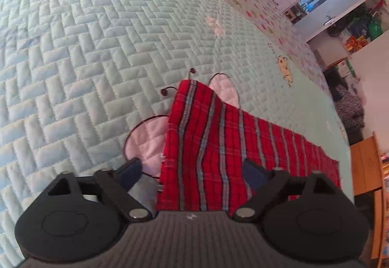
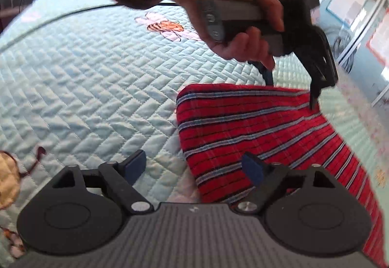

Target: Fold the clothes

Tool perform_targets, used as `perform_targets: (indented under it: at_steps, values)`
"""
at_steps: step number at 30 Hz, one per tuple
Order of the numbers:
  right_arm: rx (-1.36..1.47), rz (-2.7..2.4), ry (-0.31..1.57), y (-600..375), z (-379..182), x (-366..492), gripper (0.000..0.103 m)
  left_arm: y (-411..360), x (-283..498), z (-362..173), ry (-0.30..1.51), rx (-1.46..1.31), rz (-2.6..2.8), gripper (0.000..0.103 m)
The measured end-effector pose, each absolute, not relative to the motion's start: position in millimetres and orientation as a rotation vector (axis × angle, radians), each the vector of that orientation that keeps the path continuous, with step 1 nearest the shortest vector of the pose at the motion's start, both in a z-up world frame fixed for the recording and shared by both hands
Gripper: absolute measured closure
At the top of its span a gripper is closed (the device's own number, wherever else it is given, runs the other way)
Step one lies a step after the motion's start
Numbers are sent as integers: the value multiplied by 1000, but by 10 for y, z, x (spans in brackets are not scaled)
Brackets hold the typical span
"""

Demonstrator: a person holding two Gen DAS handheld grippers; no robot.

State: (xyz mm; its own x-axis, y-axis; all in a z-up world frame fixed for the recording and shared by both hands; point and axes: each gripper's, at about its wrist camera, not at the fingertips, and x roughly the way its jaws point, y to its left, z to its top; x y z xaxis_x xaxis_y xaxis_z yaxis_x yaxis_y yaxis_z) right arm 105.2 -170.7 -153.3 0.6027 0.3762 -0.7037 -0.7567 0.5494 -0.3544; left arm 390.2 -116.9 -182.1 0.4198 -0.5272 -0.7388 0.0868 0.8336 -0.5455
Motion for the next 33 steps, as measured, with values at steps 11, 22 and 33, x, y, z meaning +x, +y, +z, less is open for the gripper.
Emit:
perform_targets:
  at_steps: [11, 22, 33]
  values:
    - [-929, 504, 492, -1297, -1703, 936, 0, -1356, 4159, -1918, 1086, -522, -551, 0]
    - [-995, 348, 476, -1003, -1745, 1225, 1, -1238, 4271, -1912, 1138, -484, -456, 79]
    - [-801, 450, 594, -1181, -1618, 1348, 65, -1336, 4243, -1833, 1138, -387, -441, 81]
